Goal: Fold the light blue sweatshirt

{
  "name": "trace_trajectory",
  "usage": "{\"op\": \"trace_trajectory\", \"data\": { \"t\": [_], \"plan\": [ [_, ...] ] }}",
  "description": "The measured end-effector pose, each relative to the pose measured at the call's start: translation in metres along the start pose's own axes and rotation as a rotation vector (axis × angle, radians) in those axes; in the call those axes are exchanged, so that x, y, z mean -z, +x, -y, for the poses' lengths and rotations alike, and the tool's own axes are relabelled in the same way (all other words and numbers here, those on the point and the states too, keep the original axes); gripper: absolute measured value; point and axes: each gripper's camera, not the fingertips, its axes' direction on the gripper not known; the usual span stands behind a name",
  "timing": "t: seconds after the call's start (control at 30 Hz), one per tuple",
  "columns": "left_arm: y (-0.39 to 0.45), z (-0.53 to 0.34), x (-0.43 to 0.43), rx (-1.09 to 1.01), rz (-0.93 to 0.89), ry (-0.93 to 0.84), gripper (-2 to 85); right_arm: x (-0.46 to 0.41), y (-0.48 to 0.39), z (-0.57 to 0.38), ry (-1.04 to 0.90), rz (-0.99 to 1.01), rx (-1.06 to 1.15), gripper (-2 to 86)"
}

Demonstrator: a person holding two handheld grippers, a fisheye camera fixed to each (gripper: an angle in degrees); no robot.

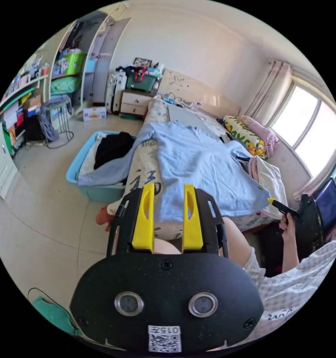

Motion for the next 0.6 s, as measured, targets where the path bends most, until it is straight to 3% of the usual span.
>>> {"op": "trace_trajectory", "data": {
  "t": [0.07, 0.17, 0.23, 0.4, 0.5, 0.6],
  "plan": [
    [-0.01, 0.015, -0.007, 0.01, -0.048, -0.077, 11.4, -0.007, 0.013, -0.045, 0.116, -0.177, 0.084, -0.6],
    [-0.011, 0.032, -0.015, -0.038, -0.07, -0.129, 11.4, -0.054, 0.014, -0.081, 0.061, -0.545, 0.057, -0.9],
    [-0.01, 0.04, -0.025, -0.053, -0.088, -0.181, 11.4, -0.091, 0.013, -0.104, 0.013, -0.619, 0.078, -0.9],
    [-0.009, 0.057, -0.055, -0.06, -0.121, -0.253, 11.2, -0.181, 0.018, -0.171, -0.036, -0.555, 0.088, -0.2],
    [-0.003, 0.064, -0.073, -0.076, -0.105, -0.305, 10.5, -0.224, 0.028, -0.213, 0.038, -0.455, 0.015, 3.0],
    [0.007, 0.069, -0.09, -0.097, -0.13, -0.365, 7.5, -0.285, 0.049, -0.241, -0.091, -0.332, -0.063, 9.3]
  ]
}}
